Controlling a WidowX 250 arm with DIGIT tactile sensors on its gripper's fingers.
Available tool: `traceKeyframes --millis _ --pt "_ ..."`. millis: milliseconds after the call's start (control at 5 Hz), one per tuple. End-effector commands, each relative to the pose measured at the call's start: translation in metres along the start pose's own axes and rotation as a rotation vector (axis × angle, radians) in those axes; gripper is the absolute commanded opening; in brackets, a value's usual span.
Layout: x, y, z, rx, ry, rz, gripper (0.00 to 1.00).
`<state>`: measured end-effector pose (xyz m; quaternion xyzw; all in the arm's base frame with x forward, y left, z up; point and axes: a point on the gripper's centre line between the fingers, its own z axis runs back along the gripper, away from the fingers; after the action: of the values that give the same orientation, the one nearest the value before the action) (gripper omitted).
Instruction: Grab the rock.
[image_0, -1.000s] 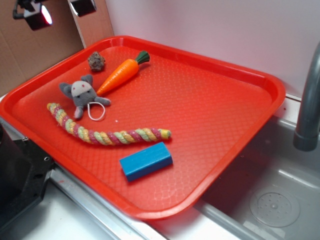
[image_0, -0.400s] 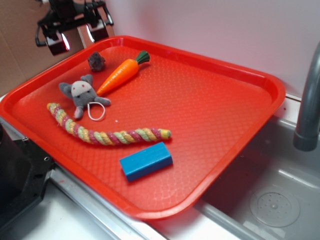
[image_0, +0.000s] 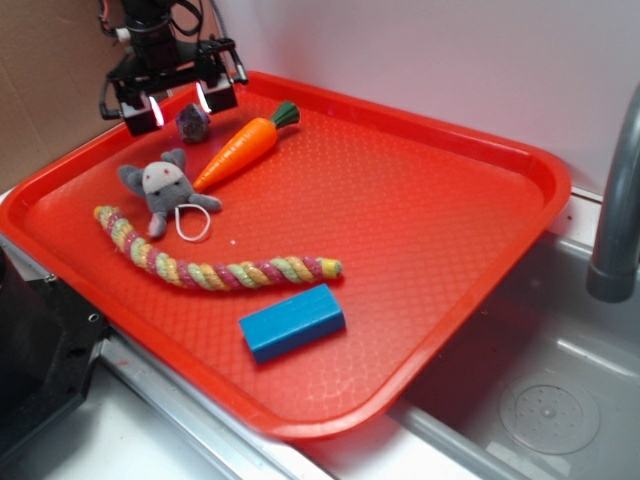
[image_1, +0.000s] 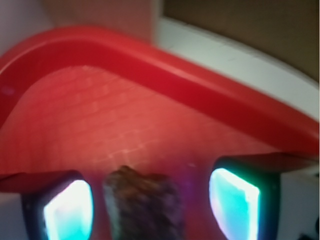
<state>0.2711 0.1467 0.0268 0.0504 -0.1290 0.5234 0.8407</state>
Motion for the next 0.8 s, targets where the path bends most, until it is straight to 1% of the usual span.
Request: traceKeyframes --millis 0,200,400,600 --pt "0.016 0.005 0.008 -0.039 -0.056 0.025 0.0" --pt "0.015 0.007 0.01 -0.044 -0.077 0.037 0.0" --pt "0.019 0.005 0.015 -0.036 -0.082 -0.007 0.0" --pt "0.02 0.0 0.032 -0.038 -0.027 -0.15 0.0"
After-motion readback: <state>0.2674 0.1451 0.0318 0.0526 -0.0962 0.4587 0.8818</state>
